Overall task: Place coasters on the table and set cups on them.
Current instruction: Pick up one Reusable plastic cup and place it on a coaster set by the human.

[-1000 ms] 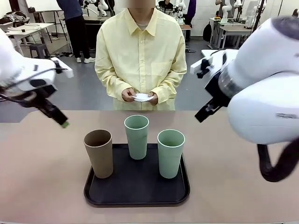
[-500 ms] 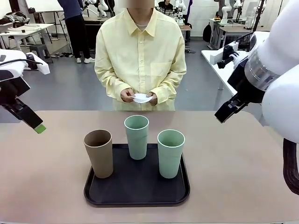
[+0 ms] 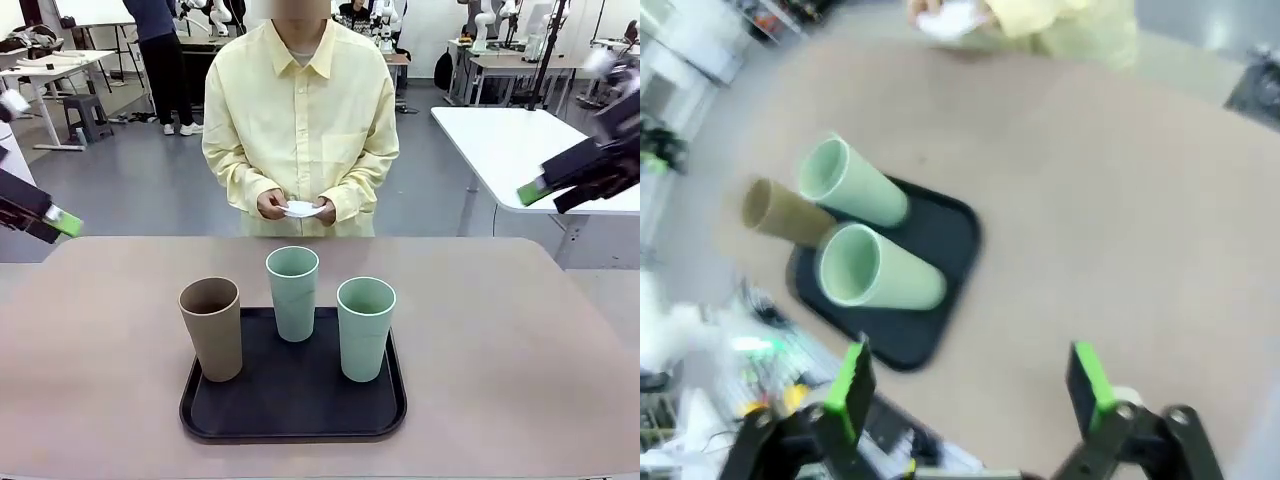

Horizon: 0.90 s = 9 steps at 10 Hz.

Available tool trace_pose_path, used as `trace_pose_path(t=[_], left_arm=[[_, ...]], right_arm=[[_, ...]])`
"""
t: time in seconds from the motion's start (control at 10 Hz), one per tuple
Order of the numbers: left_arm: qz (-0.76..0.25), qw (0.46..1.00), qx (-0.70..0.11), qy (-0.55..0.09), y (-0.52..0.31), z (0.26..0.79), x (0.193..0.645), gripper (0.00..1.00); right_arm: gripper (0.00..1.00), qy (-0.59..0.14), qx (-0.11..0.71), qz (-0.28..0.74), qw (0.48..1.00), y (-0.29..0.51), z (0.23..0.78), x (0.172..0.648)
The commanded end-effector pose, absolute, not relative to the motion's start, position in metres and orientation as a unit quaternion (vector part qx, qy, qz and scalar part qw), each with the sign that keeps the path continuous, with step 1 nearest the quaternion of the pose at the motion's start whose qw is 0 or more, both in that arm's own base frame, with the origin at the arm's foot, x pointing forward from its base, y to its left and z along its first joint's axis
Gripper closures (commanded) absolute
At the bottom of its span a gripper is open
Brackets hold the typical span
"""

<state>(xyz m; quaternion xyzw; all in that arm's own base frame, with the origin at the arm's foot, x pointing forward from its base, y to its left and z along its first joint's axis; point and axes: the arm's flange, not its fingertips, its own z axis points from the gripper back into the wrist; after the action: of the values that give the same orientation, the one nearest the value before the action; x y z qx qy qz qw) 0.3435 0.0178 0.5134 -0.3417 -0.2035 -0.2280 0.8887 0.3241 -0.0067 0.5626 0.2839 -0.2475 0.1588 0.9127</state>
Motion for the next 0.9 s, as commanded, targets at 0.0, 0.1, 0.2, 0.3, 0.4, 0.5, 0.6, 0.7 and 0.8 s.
trace_pose_path(t=[0.0, 0.1, 0.2, 0.3, 0.4, 0.5, 0.6, 0.7, 0.8], left_arm=[[-0.155, 0.809, -0.544, -0.160, 0.038, 0.494, 0.365, 0.00], [-0.126, 0.806, -0.558, -0.151, 0.045, 0.486, 0.364, 0.00], [-0.094, 0.811, -0.561, -0.138, 0.057, 0.477, 0.366, 0.00], [-0.070, 0.818, -0.558, -0.120, 0.070, 0.465, 0.361, 0.00], [-0.045, 0.827, -0.550, -0.109, 0.085, 0.460, 0.358, 0.00], [-0.021, 0.836, -0.538, -0.104, 0.095, 0.456, 0.352, 0.00], [-0.012, 0.842, -0.528, -0.106, 0.099, 0.456, 0.348, 0.00], [-0.003, 0.845, -0.524, -0.107, 0.103, 0.463, 0.345, 0.00], [-0.003, 0.851, -0.514, -0.107, 0.106, 0.466, 0.342, 0.00]], right_arm=[[0.00, -0.142, 0.538, 0.041, 0.830, -0.030, 0.544, 0.330], [0.00, -0.110, 0.549, 0.028, 0.828, -0.043, 0.532, 0.328], [0.00, -0.083, 0.544, 0.013, 0.835, -0.056, 0.519, 0.328], [0.00, -0.073, 0.546, 0.001, 0.835, -0.068, 0.507, 0.324], [0.00, -0.066, 0.546, -0.008, 0.835, -0.079, 0.497, 0.320], [0.00, -0.074, 0.543, -0.025, 0.836, -0.091, 0.495, 0.315], [0.00, -0.079, 0.539, -0.030, 0.838, -0.099, 0.497, 0.308], [0.00, -0.084, 0.537, -0.035, 0.839, -0.103, 0.499, 0.303], [0.00, -0.088, 0.538, -0.032, 0.838, -0.105, 0.501, 0.300]])
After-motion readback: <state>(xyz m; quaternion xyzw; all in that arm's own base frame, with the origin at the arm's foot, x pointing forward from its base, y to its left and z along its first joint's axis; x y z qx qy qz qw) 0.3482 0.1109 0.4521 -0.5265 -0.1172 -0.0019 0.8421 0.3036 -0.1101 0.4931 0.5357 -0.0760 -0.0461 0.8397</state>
